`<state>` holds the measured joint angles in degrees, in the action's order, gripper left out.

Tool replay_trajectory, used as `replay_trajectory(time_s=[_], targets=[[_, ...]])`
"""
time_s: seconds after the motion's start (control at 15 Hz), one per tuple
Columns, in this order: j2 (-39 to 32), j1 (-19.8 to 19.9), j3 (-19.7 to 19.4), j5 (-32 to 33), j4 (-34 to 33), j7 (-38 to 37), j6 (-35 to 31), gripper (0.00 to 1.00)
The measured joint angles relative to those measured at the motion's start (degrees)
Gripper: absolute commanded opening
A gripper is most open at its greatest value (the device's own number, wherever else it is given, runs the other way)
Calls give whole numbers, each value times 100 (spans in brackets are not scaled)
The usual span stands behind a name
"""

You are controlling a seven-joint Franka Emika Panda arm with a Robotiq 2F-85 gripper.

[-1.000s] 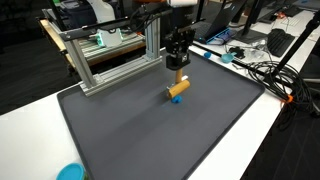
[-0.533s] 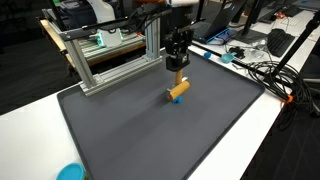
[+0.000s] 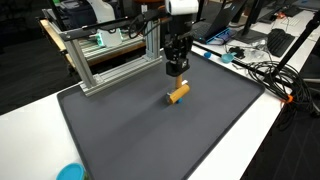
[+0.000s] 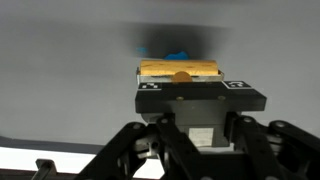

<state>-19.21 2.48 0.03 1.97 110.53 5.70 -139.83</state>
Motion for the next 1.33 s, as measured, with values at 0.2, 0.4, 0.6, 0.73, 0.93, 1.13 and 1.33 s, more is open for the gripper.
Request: replay_trajectory(time_s=[0.2,0.4,0.6,0.73,0.93,1.13,1.33], targets=[[-61,0,-4,0,-54,0,0,22],[-111,0,-13,4,-96,-5,21,22],[-142,-4,-26,19,-148,-21,131,22],[-145,-17,-38,48,-182,-65,290,22],[-158,-24,-46,47,-198,-107,414,22],[-205,-23,-46,7,-198,-197,412,22],[-246,-22,-46,-53,-197,-313,412,22]])
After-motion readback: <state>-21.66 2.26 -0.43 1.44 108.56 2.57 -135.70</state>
